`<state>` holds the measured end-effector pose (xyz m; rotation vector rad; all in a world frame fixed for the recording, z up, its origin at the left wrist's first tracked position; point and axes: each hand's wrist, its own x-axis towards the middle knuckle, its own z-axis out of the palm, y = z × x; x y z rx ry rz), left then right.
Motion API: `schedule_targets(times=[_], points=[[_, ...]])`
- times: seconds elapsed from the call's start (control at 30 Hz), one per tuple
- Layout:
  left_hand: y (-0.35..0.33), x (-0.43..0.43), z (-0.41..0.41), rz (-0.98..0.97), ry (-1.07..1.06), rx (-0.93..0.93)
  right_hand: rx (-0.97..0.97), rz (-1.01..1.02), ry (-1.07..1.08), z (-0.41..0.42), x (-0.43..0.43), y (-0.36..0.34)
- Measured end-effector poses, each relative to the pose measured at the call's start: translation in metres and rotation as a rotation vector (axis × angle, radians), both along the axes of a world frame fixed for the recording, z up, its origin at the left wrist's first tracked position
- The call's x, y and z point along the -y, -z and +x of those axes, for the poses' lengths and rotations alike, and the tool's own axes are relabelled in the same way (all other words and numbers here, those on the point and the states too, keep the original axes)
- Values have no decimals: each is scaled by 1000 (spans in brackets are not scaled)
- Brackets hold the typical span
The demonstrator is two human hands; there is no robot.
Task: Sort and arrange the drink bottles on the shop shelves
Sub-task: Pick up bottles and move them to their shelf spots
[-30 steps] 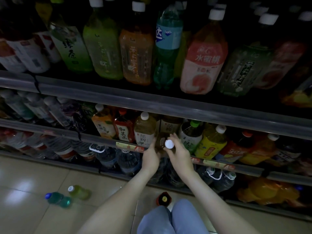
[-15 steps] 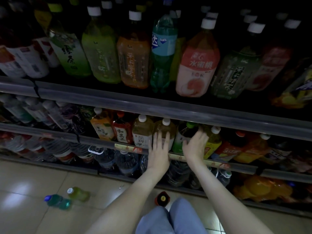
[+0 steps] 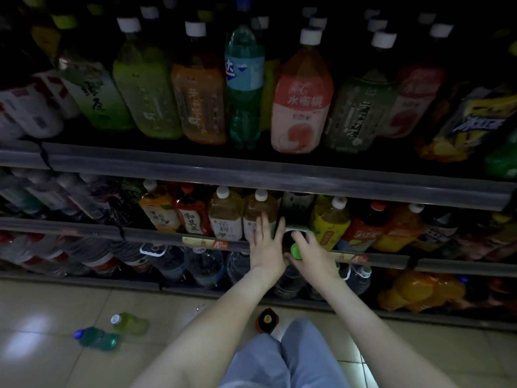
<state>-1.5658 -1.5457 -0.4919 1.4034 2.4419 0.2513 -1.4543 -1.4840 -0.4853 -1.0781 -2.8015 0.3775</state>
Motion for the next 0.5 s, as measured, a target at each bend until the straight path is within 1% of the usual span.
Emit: schedule_targets(times=[0.03, 0.1, 0.17, 0.23, 0.3, 0.4, 0.5], points=[[-3, 2, 4, -1, -19, 43, 15, -15, -4, 3, 0, -2], [-11, 4, 13, 35, -87, 214, -53, -74, -1, 5, -1, -6], [-17, 7, 17, 110, -138, 408, -128, -108, -14, 6, 1, -12], [-20, 14, 17, 203, -161, 534, -177, -128, -17, 8, 4, -20], [-24, 22, 20, 265, -166, 612, -218, -135, -16, 12, 9, -27], [-28, 28, 25, 347, -231, 722, -242, -152, -17, 14, 14, -37], [-31, 25, 25, 409, -275, 802, -277, -232, 48, 12, 15, -43]])
